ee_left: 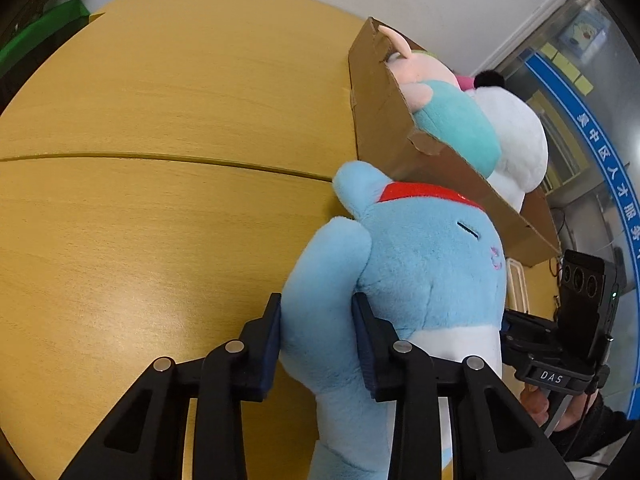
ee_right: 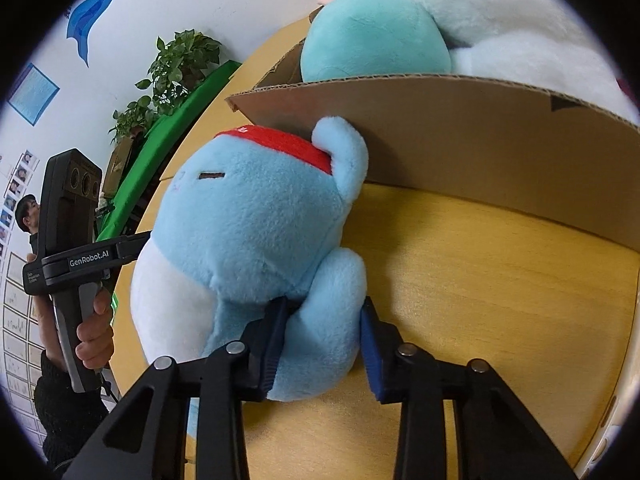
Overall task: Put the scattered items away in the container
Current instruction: 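Lift the blue cat plush with both grippers and lower it into the box, then open both grippers and withdraw them from the blue cat plush, then close both grippers on the clear phone case lying on the table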
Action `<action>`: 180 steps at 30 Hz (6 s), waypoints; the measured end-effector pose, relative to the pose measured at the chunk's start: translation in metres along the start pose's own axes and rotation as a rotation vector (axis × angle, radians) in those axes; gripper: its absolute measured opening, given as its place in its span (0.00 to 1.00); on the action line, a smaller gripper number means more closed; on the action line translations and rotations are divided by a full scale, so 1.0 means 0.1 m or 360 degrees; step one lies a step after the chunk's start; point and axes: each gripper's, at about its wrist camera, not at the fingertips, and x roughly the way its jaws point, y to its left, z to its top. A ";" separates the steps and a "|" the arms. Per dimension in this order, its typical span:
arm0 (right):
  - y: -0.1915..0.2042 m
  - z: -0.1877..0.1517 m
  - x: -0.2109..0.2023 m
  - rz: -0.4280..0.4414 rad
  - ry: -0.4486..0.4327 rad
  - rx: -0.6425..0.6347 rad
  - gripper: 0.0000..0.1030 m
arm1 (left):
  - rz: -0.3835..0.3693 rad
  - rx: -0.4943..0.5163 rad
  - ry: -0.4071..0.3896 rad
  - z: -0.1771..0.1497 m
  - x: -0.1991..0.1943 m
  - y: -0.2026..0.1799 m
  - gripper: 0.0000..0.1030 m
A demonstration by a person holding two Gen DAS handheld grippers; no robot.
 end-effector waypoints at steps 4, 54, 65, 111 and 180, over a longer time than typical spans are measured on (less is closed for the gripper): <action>-0.05 -0.06 -0.15 0.0010 -0.0045 -0.0022 0.20 | 0.0045 0.0012 -0.0042 -0.11 -0.14 -0.19 0.28; -1.99 1.20 -1.83 -0.0790 -0.0500 -0.0150 0.37 | 0.0070 0.0683 -0.0203 1.06 0.93 -2.94 0.38; -1.95 1.28 -1.57 -0.0875 -0.0503 -0.0168 0.38 | 0.0262 0.0461 -0.0178 0.74 1.01 -2.34 0.36; -1.21 0.37 -1.93 -0.0991 -0.0628 -0.0176 0.82 | 0.0350 0.0273 -0.0640 0.40 0.04 -2.78 1.00; -1.77 -0.68 -1.34 -0.0866 -0.0210 -0.0016 0.57 | 0.0153 0.0385 0.0076 -0.42 1.41 -2.95 0.60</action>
